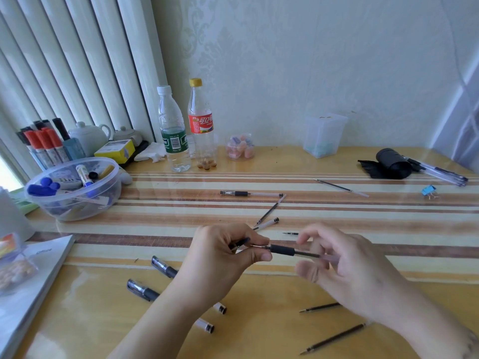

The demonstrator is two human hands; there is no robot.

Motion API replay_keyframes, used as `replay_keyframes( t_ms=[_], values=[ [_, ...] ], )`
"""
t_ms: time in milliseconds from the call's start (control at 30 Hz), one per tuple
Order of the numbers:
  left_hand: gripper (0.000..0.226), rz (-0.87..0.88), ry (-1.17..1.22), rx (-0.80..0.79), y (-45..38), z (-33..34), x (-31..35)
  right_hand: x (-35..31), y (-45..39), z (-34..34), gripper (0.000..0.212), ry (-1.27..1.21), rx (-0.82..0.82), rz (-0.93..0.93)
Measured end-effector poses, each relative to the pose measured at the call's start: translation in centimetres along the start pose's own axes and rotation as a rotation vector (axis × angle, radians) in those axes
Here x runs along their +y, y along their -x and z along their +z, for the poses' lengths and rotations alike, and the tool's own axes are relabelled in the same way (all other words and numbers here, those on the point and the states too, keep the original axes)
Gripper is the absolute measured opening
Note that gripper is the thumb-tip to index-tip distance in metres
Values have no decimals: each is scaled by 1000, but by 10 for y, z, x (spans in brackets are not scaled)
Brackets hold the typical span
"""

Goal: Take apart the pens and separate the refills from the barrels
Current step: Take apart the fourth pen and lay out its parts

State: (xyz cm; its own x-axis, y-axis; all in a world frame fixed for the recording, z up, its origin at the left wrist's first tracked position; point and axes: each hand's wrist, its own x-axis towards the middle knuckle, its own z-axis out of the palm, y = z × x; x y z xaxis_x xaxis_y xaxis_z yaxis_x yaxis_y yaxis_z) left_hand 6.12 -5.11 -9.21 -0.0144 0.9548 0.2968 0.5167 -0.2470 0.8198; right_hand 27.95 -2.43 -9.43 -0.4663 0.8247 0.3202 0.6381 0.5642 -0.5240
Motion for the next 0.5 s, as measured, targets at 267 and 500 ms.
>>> replay_keyframes(
  t_ms=[267, 500],
  values=[
    [19, -15, 20, -15, 0, 0, -1, -6, 0, 3, 30, 24, -35, 4],
    [10, -12, 78, -50, 0, -1, 1, -4, 2, 3, 50, 25, -34, -38]
  ],
)
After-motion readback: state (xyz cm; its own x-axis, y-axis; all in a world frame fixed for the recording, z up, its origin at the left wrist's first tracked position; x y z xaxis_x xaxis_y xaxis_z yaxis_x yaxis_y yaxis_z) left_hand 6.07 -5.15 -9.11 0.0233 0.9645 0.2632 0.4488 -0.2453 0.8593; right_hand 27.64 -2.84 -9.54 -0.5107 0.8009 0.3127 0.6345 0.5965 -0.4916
